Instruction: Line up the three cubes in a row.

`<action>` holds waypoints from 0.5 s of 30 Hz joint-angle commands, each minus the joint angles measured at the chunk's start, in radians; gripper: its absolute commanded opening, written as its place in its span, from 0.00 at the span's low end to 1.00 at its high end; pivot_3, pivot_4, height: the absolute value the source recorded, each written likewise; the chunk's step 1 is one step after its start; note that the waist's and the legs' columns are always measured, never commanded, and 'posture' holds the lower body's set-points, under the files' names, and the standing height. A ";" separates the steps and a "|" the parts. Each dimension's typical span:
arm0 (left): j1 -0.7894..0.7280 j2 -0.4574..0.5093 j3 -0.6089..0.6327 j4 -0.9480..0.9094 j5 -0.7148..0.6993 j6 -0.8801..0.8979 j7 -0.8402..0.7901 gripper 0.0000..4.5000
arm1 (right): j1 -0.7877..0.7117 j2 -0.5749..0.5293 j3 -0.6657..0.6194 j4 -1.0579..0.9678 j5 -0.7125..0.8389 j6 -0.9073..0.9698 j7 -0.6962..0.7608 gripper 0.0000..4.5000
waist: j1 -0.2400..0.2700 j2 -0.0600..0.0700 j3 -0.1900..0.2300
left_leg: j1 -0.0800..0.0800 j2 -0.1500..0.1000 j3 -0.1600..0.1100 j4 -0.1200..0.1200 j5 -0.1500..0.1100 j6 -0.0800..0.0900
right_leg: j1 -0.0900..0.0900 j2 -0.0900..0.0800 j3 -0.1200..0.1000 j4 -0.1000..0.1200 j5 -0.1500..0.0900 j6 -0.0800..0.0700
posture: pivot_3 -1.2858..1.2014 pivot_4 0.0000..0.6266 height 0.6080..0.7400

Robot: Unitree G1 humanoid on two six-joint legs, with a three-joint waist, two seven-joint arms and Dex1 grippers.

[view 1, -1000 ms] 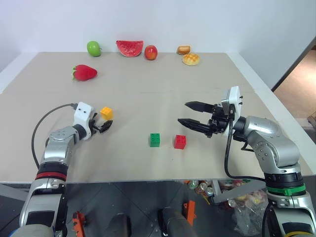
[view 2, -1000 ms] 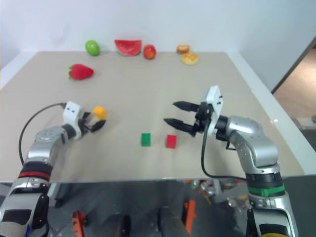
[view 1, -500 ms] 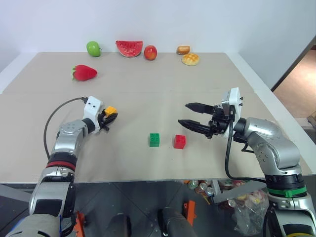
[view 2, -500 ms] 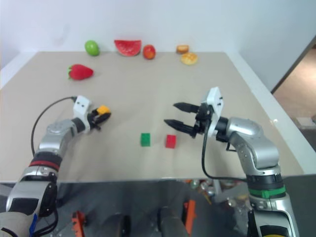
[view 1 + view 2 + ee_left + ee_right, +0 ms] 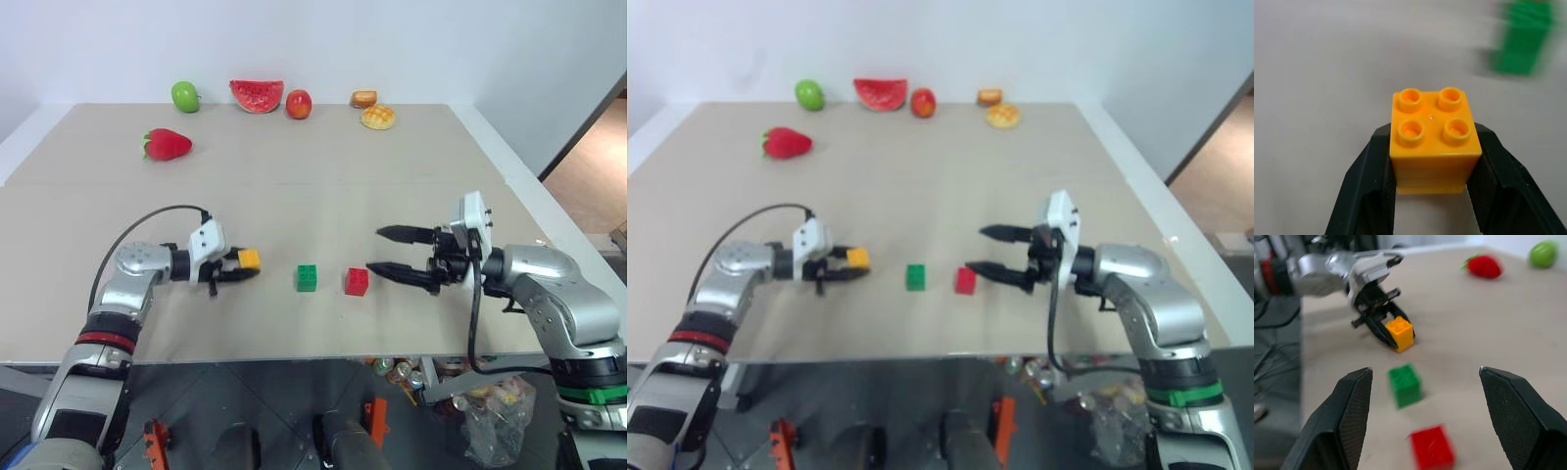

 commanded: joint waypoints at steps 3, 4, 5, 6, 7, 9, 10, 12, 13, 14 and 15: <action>-0.046 -0.005 0.000 0.069 -0.028 -0.037 -0.094 0.30 | 0.015 -0.051 -0.075 -0.038 0.028 -0.003 0.026 0.80 | 0.000 0.000 0.000 | 0.001 0.000 0.001 0.001 0.000 0.000 | 0.000 0.000 0.001 0.000 0.000 0.000 | 0.52 0.24 1.00; -0.060 -0.014 0.004 0.090 -0.030 -0.040 -0.093 0.30 | 0.015 -0.052 -0.080 -0.036 0.031 -0.001 0.022 0.80 | 0.000 0.000 0.000 | 0.000 0.000 0.000 0.001 0.000 0.000 | 0.000 0.000 0.000 0.000 0.000 0.000 | 0.52 0.24 1.00; -0.074 -0.021 0.006 0.112 -0.028 -0.045 -0.090 0.30 | 0.015 -0.052 -0.085 -0.035 0.034 0.001 0.018 0.80 | 0.000 0.000 0.000 | 0.000 -0.001 0.001 0.002 0.000 0.000 | 0.001 0.000 0.001 0.000 0.000 0.000 | 0.52 0.24 1.00; -0.085 -0.030 0.009 0.127 -0.030 -0.045 -0.090 0.30 | 0.015 -0.052 -0.086 -0.033 0.032 0.000 0.016 0.80 | 0.000 0.000 0.000 | 0.000 -0.001 0.001 0.002 0.000 0.000 | 0.001 0.000 0.001 0.000 0.001 0.000 | 0.52 0.24 1.00; -0.096 -0.042 0.011 0.141 -0.033 -0.044 -0.088 0.30 | 0.015 -0.051 -0.086 -0.032 0.030 0.000 0.015 0.80 | 0.000 0.000 0.000 | 0.000 -0.001 0.001 0.002 0.000 0.000 | 0.001 0.000 0.001 0.000 0.001 0.001 | 0.52 0.24 1.00; -0.110 -0.065 0.012 0.153 -0.041 -0.038 -0.092 0.30 | 0.019 -0.049 -0.085 -0.035 0.027 0.000 0.013 0.80 | 0.000 0.000 0.000 | 0.000 -0.001 0.001 0.002 0.000 0.000 | 0.001 0.000 0.002 0.000 0.001 0.001 | 0.52 0.24 1.00; -0.114 -0.073 0.010 0.155 -0.043 -0.037 -0.096 0.30 | 0.021 -0.049 -0.085 -0.036 0.027 0.000 0.012 0.80 | 0.000 0.000 0.000 | 0.000 -0.001 0.001 0.002 0.000 0.000 | 0.000 0.000 0.002 0.000 0.001 0.002 | 0.52 0.24 1.00; -0.119 -0.089 0.009 0.161 -0.043 -0.044 -0.101 0.30 | 0.022 -0.050 -0.085 -0.036 0.027 0.001 0.010 0.80 | 0.000 0.000 0.000 | -0.001 -0.001 0.001 0.002 0.000 0.000 | 0.000 0.000 0.001 0.000 0.001 0.002 | 0.52 0.24 1.00; -0.119 -0.096 0.009 0.162 -0.044 -0.048 -0.108 0.30 | 0.023 -0.051 -0.085 -0.036 0.026 0.001 0.009 0.80 | 0.000 0.000 0.000 | -0.001 -0.001 0.001 0.002 0.000 0.000 | 0.000 0.000 0.001 0.000 0.001 0.002 | 0.52 0.24 1.00; -0.118 -0.100 0.008 0.163 -0.045 -0.049 -0.114 0.30 | 0.023 -0.051 -0.085 -0.035 0.026 0.001 0.009 0.80 | 0.000 0.000 0.000 | -0.001 -0.001 0.001 0.002 0.000 0.001 | 0.000 0.000 0.001 0.000 0.001 0.002 | 0.52 0.24 1.00; -0.117 -0.104 0.008 0.164 -0.044 -0.052 -0.118 0.30 | 0.022 -0.052 -0.086 -0.033 0.025 0.000 0.008 0.80 | 0.000 0.000 0.000 | 0.000 -0.001 0.000 0.002 0.000 0.001 | 0.000 0.001 0.001 0.000 0.001 0.002 | 0.52 0.24 1.00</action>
